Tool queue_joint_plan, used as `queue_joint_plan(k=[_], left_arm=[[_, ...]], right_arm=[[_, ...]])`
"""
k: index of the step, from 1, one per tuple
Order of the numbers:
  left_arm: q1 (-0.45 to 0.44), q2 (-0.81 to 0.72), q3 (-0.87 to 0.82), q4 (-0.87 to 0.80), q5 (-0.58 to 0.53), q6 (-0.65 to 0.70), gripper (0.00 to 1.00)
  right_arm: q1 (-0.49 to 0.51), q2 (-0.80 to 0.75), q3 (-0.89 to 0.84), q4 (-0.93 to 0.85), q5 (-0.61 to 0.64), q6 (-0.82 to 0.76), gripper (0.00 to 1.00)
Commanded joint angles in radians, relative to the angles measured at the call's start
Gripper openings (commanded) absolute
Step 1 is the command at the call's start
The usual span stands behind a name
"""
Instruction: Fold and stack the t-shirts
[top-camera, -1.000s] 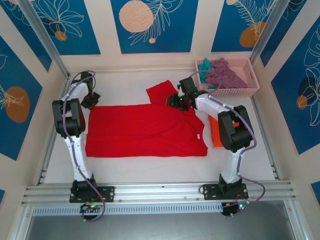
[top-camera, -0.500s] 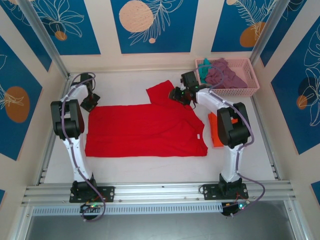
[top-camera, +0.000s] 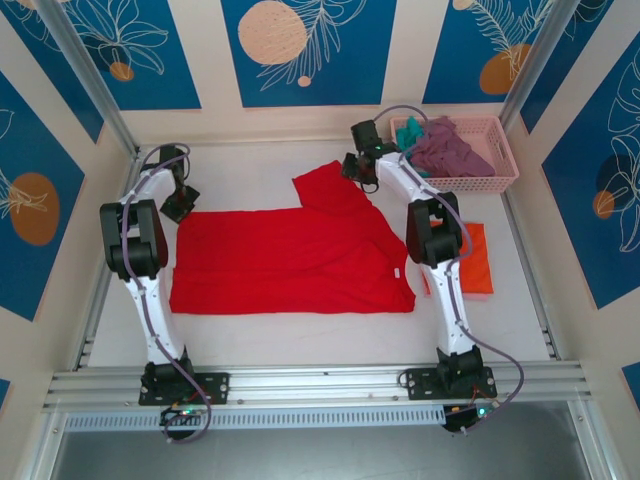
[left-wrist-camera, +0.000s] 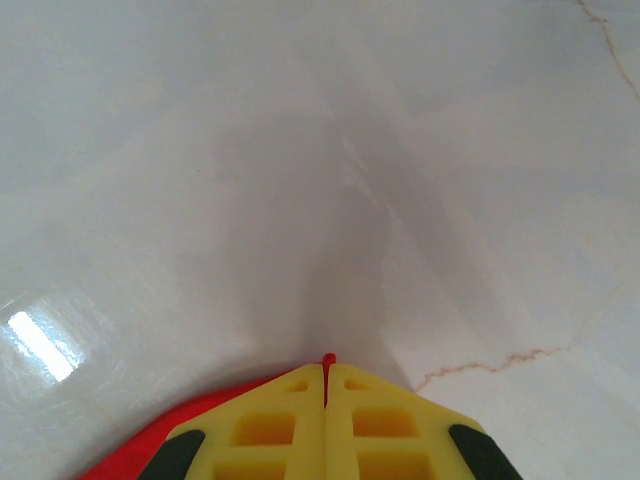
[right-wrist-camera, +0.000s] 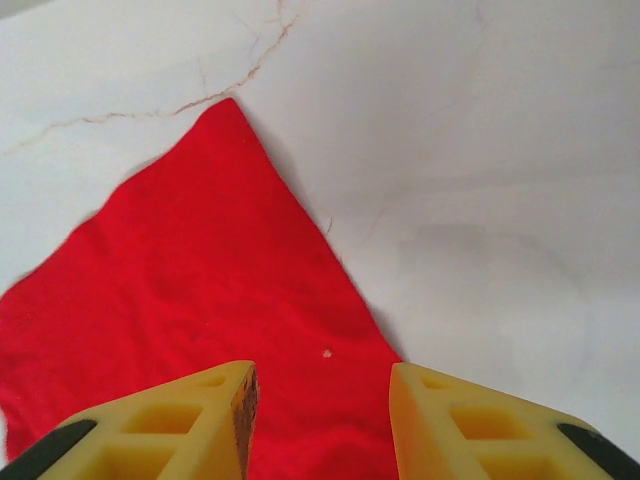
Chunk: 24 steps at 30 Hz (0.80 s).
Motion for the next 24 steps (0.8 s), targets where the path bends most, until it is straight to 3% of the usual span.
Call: queue_joint_plan(k=[1, 18, 20, 24], left_arm=[[0.009, -0.027, -0.011, -0.013, 0.011, 0.028, 0.0], [0.009, -0.02, -0.012, -0.007, 0.033, 0.026, 0.0], [0.009, -0.021, -0.012, -0.008, 0.033, 0.026, 0.0], [0.009, -0.017, -0.011, -0.003, 0.039, 0.026, 0.0]], right_arm=[[0.009, 0.057, 0.087, -0.125, 0.045, -0.082, 0.41], [0.039, 0.197, 0.198, -0.252, 0.052, -0.284, 0.37], [0.043, 0.202, 0.198, -0.269, 0.052, -0.296, 0.34], [0.048, 0.211, 0.198, -0.294, 0.063, -0.324, 0.19]])
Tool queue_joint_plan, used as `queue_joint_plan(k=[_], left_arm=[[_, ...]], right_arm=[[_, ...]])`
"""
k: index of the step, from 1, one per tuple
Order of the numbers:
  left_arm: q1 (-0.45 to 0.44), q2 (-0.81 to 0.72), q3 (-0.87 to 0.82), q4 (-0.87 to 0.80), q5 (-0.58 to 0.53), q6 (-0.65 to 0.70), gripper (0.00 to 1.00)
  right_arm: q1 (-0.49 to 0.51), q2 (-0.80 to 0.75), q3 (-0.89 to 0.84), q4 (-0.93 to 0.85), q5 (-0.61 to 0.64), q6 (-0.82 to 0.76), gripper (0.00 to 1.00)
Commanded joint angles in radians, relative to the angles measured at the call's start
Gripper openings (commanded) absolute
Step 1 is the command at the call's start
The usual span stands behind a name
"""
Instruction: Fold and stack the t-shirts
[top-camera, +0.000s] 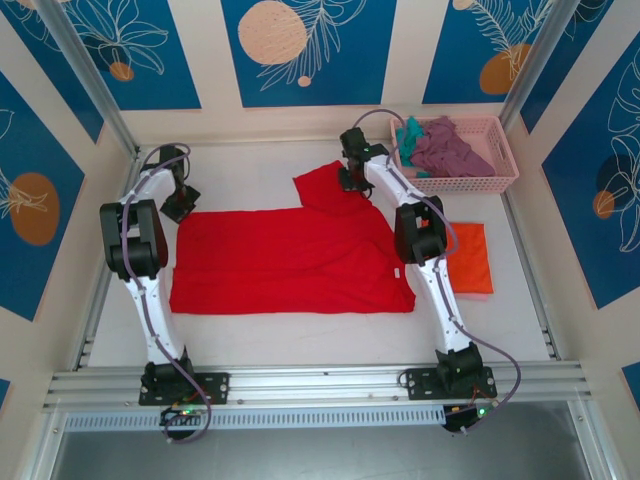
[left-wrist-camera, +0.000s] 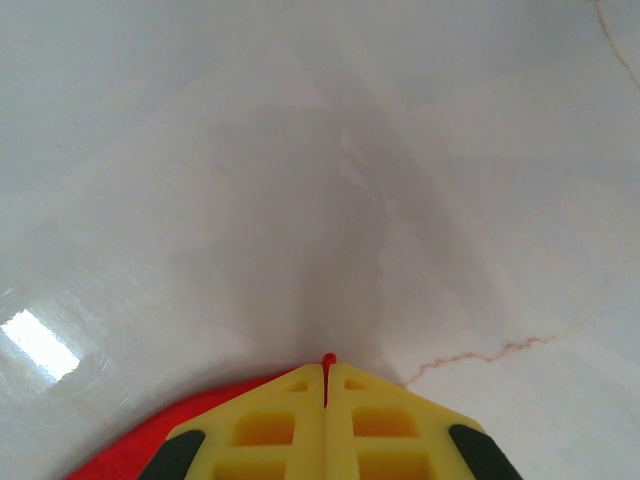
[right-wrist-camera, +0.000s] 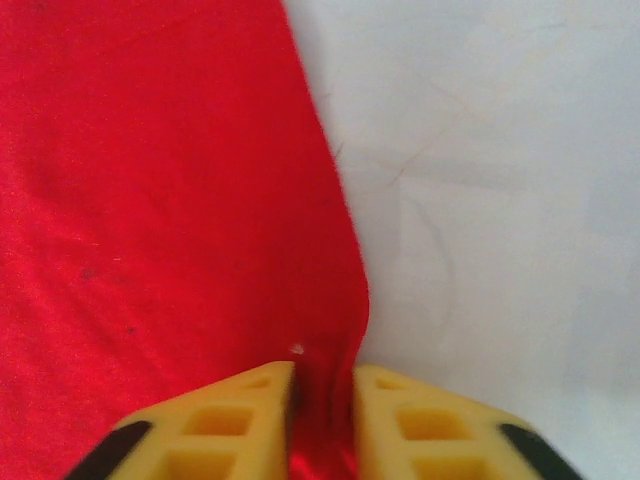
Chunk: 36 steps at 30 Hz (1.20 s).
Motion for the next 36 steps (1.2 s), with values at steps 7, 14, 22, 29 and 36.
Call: queue_joint_plan(k=[7, 14, 22, 29, 36], left_arm=[[0.007, -0.015, -0.009, 0.001, 0.028, 0.005, 0.0], [0.007, -0.033, -0.001, 0.01, 0.052, 0.005, 0.0], [0.008, -0.107, -0.023, 0.016, 0.067, 0.02, 0.0], [0.01, -0.217, -0.109, 0.05, 0.075, 0.034, 0.0], [0.026, -0.301, -0.207, 0.077, 0.09, 0.041, 0.0]], right_arm=[[0.017, 0.055, 0.054, -0.118, 0.017, -0.043, 0.0], [0.014, -0.041, 0.105, -0.085, -0.003, -0.015, 0.0], [0.019, -0.246, -0.096, -0.007, -0.008, 0.004, 0.0], [0.04, -0.4, -0.272, 0.038, 0.0, -0.001, 0.0], [0.058, -0.564, -0.46, 0.098, -0.01, 0.011, 0.0]])
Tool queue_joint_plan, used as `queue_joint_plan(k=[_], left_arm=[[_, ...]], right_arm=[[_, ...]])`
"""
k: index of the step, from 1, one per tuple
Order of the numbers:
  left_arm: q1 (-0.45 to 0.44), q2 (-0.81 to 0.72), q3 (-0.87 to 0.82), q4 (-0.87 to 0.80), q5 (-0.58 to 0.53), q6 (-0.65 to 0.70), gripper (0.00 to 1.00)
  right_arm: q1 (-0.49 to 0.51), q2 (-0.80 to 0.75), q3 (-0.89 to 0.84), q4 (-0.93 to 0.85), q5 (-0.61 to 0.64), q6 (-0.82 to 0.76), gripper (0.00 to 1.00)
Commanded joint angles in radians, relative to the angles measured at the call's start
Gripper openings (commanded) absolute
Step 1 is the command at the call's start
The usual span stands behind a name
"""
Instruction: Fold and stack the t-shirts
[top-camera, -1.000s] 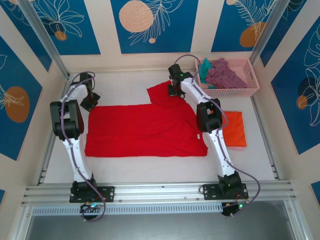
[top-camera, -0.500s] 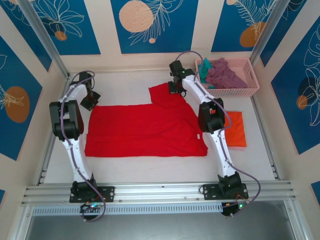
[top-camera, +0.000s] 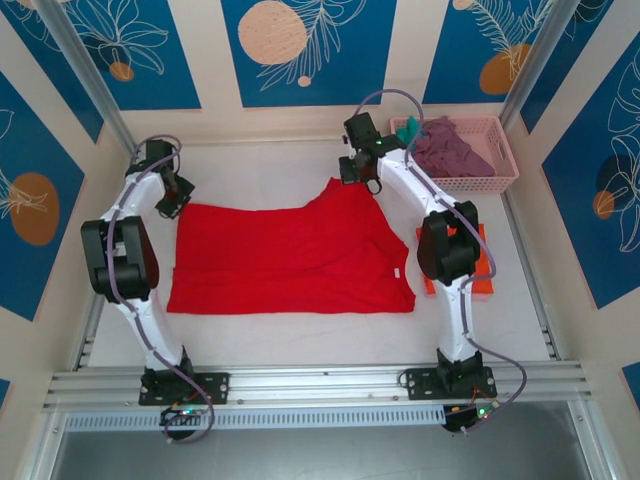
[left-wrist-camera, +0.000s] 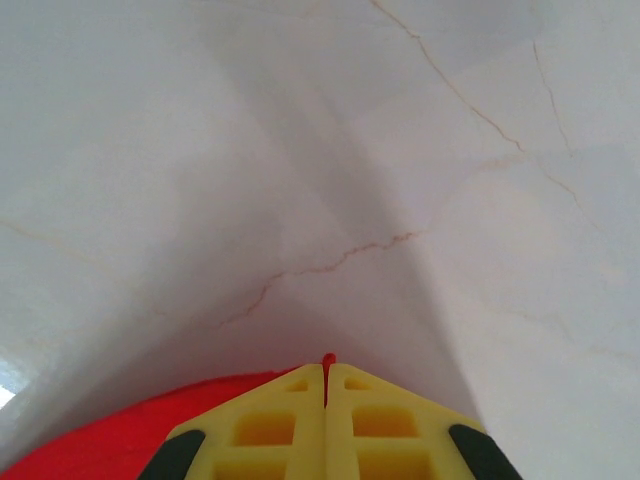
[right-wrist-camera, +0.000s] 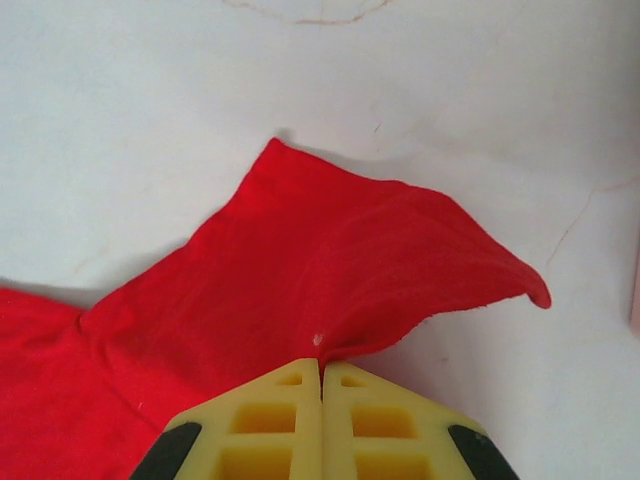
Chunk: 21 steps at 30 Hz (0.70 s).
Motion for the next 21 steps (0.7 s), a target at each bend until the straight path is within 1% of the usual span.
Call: queue_joint_plan(k=[1, 9, 13, 17, 21], left_arm=[[0.023, -0.052, -0.049, 0.013, 0.029, 0.017, 0.0], [0.035, -0.108, -0.109, 0.031, 0.093, 0.033, 0.0], [0.035, -0.121, -0.113, 0.011, 0.12, 0.047, 0.0], [0.037, -0.163, -0.151, 0.014, 0.117, 0.061, 0.0], [0.043, -0.209, -0.196, 0.01, 0.122, 0.076, 0.0]], right_arm=[[0.013, -0.11, -0.076, 0.045, -0.021, 0.02, 0.0], [0.038, -0.285, -0.248, 0.069, -0.025, 0.028, 0.0], [0.056, -0.345, -0.308, 0.059, -0.015, 0.03, 0.0], [0.075, -0.404, -0.358, 0.048, 0.022, 0.034, 0.0], [0.093, -0.456, -0.418, 0.047, 0.032, 0.04, 0.0]])
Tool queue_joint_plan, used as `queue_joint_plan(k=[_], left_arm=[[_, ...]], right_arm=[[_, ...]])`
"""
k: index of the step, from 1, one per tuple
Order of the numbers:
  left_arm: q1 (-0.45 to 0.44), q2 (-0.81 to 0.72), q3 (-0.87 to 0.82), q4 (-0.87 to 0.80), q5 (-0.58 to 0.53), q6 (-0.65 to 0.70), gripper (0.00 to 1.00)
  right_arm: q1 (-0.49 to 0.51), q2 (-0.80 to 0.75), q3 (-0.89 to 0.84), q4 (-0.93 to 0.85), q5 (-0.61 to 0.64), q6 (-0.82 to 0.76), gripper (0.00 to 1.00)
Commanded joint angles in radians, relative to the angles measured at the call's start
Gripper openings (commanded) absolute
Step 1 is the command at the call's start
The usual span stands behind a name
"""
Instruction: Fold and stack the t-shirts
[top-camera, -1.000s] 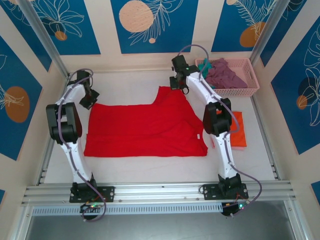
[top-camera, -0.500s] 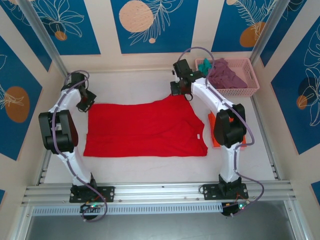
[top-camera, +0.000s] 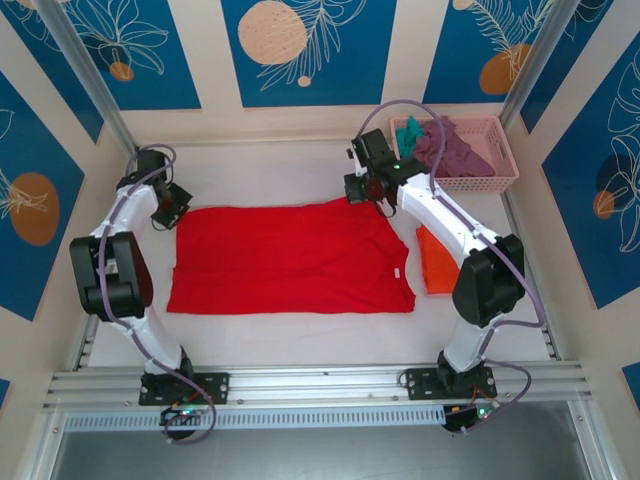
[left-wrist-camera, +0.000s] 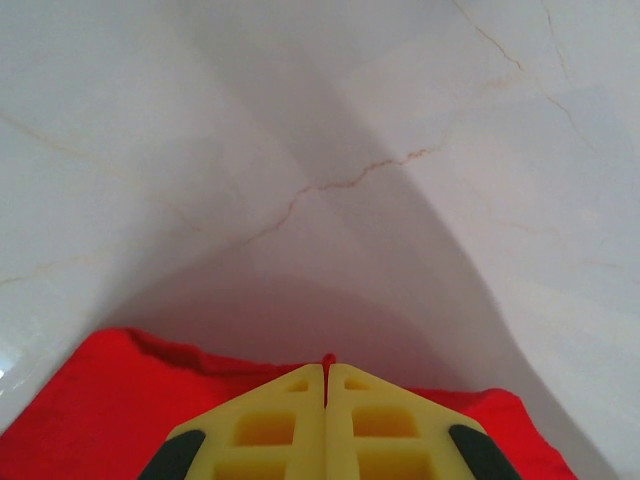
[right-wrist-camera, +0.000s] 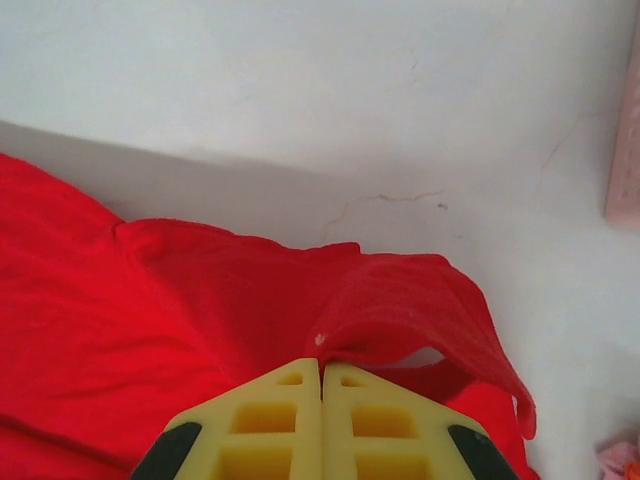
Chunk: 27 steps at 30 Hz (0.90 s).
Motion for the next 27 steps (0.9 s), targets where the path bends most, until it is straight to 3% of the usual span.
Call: queue_joint_plan(k=[1, 12, 27], left_arm=[[0.019, -0.066, -0.043, -0.013, 0.022, 0.032, 0.0], [0.023, -0.216, -0.208, 0.01, 0.002, 0.031, 0.0], [0.104, -0.22, -0.242, 0.031, 0.068, 0.026, 0.0]], right_arm=[[0.016, -0.06, -0.038, -0.008, 0.027, 0.022, 0.0], [0.077, -0.177, -0.152, -0.077, 0.069, 0.051, 0.0], [0.124, -0.347, -0.318, -0.16, 0.094, 0.138, 0.0]])
